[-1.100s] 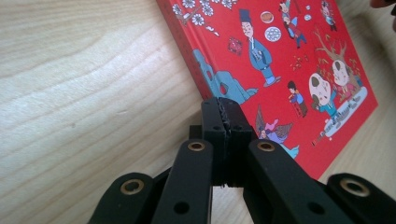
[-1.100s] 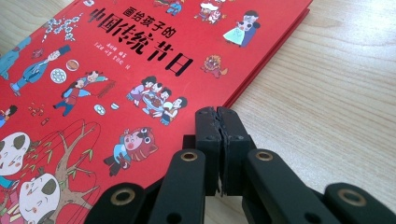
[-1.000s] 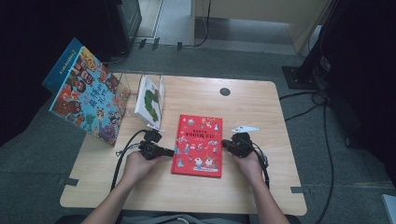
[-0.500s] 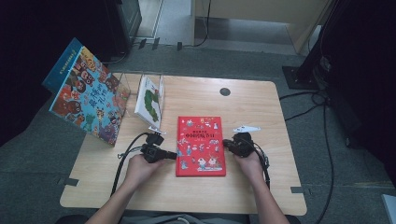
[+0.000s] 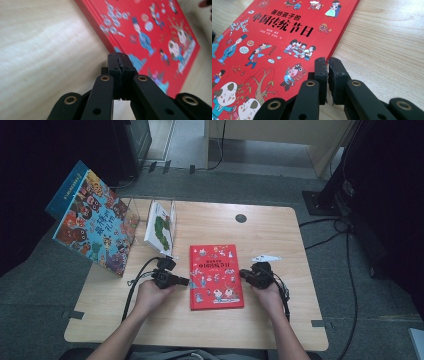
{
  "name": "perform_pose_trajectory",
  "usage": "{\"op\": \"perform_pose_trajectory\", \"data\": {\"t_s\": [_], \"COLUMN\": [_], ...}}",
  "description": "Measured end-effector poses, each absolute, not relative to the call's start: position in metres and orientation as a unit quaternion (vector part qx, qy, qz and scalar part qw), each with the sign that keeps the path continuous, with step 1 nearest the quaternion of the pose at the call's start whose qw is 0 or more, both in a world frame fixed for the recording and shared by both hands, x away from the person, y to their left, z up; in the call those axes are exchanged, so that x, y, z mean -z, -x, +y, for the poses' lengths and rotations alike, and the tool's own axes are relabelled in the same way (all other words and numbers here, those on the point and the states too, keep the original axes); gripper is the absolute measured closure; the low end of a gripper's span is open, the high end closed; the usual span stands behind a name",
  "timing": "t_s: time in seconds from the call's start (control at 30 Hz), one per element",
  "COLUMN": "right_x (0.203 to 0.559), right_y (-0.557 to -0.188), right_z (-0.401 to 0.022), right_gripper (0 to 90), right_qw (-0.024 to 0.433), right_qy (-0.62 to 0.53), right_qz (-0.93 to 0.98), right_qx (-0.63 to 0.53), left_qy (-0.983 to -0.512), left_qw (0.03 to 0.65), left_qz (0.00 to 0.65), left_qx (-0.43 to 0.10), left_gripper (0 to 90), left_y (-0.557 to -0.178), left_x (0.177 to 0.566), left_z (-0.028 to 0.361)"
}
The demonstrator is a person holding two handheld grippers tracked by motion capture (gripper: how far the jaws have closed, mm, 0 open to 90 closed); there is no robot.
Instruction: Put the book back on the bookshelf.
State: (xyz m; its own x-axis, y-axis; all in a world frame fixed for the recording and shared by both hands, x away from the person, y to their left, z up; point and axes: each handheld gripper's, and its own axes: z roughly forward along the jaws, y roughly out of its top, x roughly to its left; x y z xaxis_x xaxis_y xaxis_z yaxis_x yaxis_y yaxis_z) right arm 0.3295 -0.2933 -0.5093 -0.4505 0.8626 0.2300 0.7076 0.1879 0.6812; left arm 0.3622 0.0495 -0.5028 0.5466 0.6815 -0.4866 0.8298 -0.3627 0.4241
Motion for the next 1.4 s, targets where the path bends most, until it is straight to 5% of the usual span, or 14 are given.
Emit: {"op": "perform_pose_trajectory", "data": {"t_s": [0.83, 1.4], "right_x": [0.495, 0.489], "right_y": [-0.363, -0.368], "right_z": [-0.282, -0.287], "right_gripper": [67.7, 70.9], "right_qw": [-0.020, -0.087], "right_qy": [-0.597, -0.644], "right_qz": [0.740, 0.702], "right_qx": [-0.310, -0.291], "left_qy": [-0.814, -0.811], "left_qw": [0.327, 0.329], "left_qz": [0.471, 0.475], "left_qx": [0.096, 0.096], "left_gripper": [90.0, 90.0], "left_y": [-0.371, -0.370], "left_x": [0.505, 0.506], "left_z": [0.044, 0.043]}}
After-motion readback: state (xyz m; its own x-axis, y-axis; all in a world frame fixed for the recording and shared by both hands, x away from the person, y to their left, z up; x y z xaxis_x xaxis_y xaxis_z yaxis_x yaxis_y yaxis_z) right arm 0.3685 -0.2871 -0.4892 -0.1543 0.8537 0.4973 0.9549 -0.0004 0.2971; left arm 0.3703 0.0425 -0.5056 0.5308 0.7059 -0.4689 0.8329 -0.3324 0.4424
